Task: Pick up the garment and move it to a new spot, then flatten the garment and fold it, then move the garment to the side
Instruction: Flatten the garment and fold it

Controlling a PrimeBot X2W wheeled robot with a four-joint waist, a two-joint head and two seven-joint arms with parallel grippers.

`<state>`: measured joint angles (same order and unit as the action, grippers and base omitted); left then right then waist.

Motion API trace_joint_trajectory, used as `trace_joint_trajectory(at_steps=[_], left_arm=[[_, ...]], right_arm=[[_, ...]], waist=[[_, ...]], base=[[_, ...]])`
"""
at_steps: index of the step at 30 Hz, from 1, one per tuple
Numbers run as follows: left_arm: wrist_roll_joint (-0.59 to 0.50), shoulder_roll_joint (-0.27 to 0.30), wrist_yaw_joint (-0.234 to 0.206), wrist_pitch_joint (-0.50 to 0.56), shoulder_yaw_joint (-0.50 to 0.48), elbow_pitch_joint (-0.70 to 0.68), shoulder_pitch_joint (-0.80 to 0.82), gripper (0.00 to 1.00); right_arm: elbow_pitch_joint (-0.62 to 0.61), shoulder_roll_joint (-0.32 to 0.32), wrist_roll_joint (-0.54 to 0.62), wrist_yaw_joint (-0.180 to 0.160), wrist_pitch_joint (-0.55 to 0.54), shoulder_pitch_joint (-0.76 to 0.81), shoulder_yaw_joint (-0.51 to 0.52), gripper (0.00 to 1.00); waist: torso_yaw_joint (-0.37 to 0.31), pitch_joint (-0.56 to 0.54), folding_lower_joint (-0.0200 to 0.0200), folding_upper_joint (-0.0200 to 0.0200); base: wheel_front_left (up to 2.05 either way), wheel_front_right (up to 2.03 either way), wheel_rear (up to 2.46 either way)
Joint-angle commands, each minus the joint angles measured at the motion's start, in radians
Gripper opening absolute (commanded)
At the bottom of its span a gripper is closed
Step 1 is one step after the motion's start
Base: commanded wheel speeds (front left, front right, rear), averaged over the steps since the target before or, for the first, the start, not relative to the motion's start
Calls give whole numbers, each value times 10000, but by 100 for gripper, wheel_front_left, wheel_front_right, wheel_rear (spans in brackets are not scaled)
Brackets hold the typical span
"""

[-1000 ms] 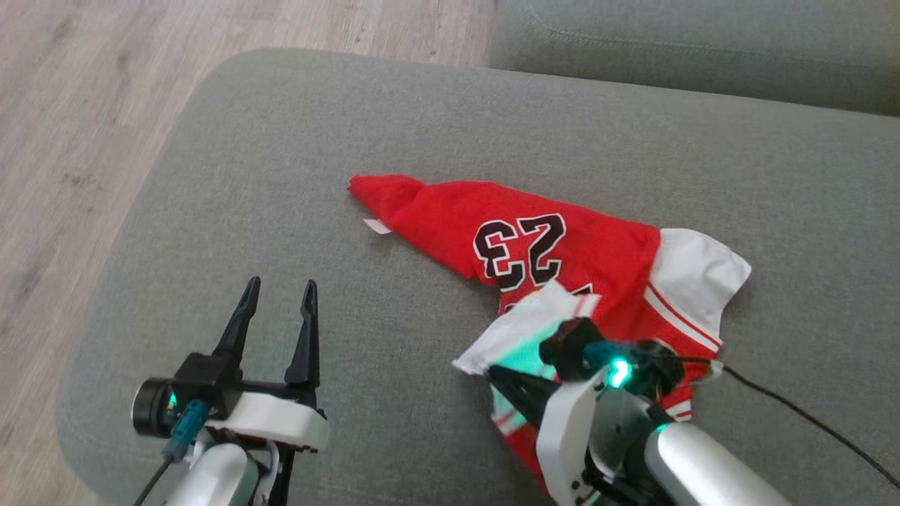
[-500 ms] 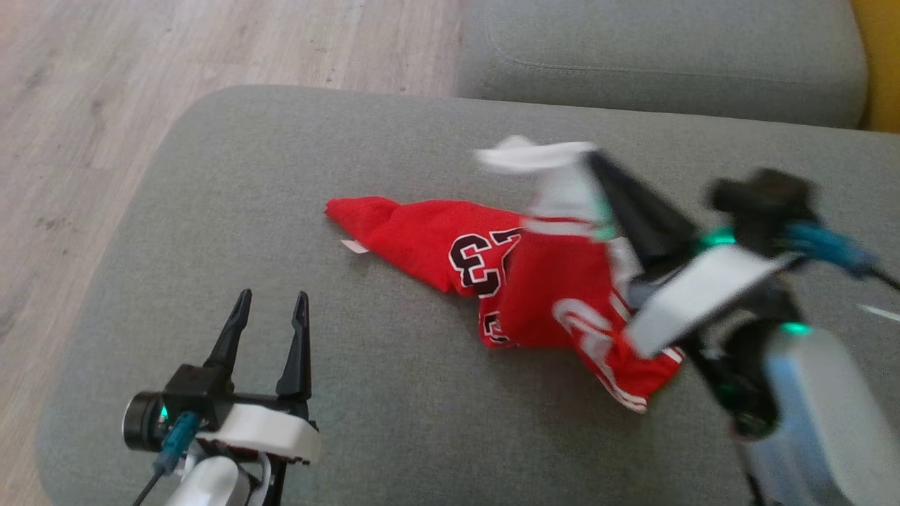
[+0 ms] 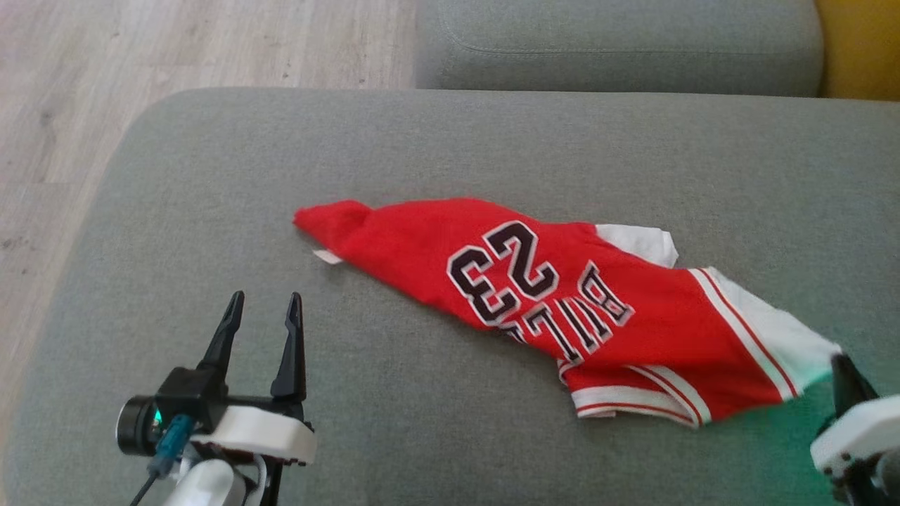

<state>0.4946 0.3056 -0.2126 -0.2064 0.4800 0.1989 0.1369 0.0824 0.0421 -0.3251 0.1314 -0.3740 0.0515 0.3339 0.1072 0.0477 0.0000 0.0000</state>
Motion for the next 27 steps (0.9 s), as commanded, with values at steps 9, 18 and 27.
trace_joint_trajectory(at_steps=[9, 18, 27], left_arm=[[78, 420, -125, 53, -462, -415, 327, 100], [40, 646, -304, 165, -499, -569, 207, 100], [17, 811, -491, 298, -530, -749, 139, 100]], right_arm=[[171, 86, 874, -7, 2373, -647, -102, 100], [-2221, 122, 2047, -7, 3440, 62, -2137, 100], [-3033, 86, 1519, -7, 3263, 1215, -3073, 100]], waist=[[-252, 96, 0, 0], [-398, -14, 0, 0], [-495, -56, 0, 0]], base=[[0, 0, 0], [0, 0, 0], [0, 0, 0]])
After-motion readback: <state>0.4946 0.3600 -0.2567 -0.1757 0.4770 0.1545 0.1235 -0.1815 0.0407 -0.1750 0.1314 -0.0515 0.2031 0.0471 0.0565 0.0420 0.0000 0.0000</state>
